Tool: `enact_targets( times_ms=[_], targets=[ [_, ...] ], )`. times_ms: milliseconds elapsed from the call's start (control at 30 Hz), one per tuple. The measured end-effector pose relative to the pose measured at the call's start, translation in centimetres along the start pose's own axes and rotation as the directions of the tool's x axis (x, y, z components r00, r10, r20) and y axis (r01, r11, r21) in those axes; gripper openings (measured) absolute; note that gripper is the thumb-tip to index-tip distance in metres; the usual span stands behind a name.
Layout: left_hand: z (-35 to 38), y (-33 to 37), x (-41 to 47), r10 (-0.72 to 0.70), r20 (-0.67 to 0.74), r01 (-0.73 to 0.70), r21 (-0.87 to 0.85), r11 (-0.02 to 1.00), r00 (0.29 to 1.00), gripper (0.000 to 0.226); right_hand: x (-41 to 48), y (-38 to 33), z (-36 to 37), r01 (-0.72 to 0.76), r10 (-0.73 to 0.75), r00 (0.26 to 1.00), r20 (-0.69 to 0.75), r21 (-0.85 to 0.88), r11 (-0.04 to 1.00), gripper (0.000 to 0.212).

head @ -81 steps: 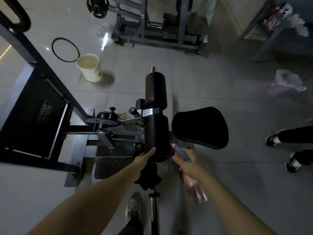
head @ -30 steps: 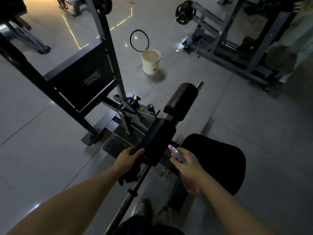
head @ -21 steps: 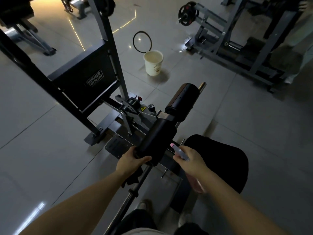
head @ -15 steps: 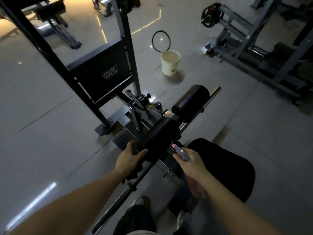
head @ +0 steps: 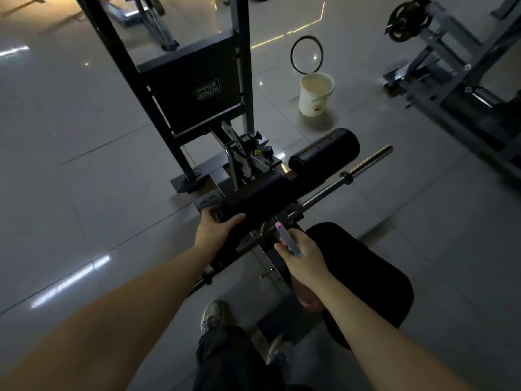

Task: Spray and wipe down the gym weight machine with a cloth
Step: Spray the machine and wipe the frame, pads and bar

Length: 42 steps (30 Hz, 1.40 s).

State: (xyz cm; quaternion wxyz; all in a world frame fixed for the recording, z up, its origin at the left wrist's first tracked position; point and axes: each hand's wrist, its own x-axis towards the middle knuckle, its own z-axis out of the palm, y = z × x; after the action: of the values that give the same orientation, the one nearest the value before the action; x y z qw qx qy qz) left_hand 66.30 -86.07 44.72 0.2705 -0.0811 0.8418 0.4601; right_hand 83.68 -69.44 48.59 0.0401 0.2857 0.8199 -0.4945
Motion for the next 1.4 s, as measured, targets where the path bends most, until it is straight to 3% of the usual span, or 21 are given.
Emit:
enact_targets(
  times_ms=[133,233,300,367,467,533,633,733,867,967,1133,1267,1400],
  targets=[
    [0.5,0.3,0.5,-0.056,-0.014,0.057,0.074,0.996,0.998,0.071,0.0,0.0,-0.3,-0.015,0.015,0.998,-0.061,-0.002,1.0,0.031],
    [0.1,1.5,1.4,-0.144,-0.042,0.143,-0.023,0.989,0.989,0.064,0.2,-0.1,-0.7,0.023,-0.025,0.996,-0.086,-0.021,1.0,0.023],
    [-0.4,1.3,1.9,-0.097,0.006,0.097,-0.008,0.995,0.995,0.084,0.4,0.0,-0.8,0.06,-0.061,0.998,-0.028,-0.005,0.998,0.015],
    [-0.8,0.6,2.3,-0.052,0.042,0.046,0.123,0.991,0.998,0.106,0.5,0.5,-0.5,0.074,-0.073,0.997,0.007,-0.022,0.997,0.015],
    [-0.9,0.5,2.5,-0.082,-0.047,0.089,0.156,0.984,0.995,0.079,1.0,0.7,-0.3,0.051,-0.049,0.999,0.017,-0.076,0.996,0.026],
    [-0.8,1.0,2.2,-0.121,-0.089,0.131,0.113,0.985,0.989,0.076,1.2,0.4,-0.3,0.069,-0.067,0.997,0.024,-0.125,0.99,0.024],
    [-0.1,0.5,1.1,-0.062,0.006,0.06,0.161,0.985,0.998,0.073,1.4,0.1,-0.5,0.075,-0.068,0.996,0.057,-0.132,0.988,0.012],
    [0.4,-0.2,0.8,-0.056,0.008,0.054,0.162,0.985,0.998,0.068,1.0,0.2,-0.4,0.075,-0.068,0.996,0.063,-0.124,0.989,0.017],
    [-0.2,0.3,1.1,-0.109,-0.071,0.118,0.145,0.982,0.991,0.088,0.7,0.5,-0.3,0.102,-0.107,0.994,-0.016,-0.21,0.972,0.027],
    [-1.1,0.6,0.8,-0.048,0.023,0.041,0.253,0.966,0.999,0.099,0.6,0.5,-0.2,0.108,-0.109,0.994,0.002,-0.146,0.983,0.02],
    [-1.2,0.6,0.7,-0.035,-0.03,0.042,0.269,0.962,0.999,0.068,-0.1,0.8,-0.1,0.083,-0.091,0.995,-0.037,-0.169,0.982,0.026],
    [-0.7,0.4,-0.6,0.025,0.031,-0.033,0.314,0.949,0.999,0.081,-0.5,0.7,0.1,0.111,-0.112,0.994,0.006,-0.152,0.982,0.013],
    [-0.9,0.1,0.3,-0.014,0.005,0.012,0.334,0.943,1.0,0.065,-0.9,0.8,0.2,0.092,-0.101,0.994,-0.039,-0.175,0.98,0.018]
  ],
)
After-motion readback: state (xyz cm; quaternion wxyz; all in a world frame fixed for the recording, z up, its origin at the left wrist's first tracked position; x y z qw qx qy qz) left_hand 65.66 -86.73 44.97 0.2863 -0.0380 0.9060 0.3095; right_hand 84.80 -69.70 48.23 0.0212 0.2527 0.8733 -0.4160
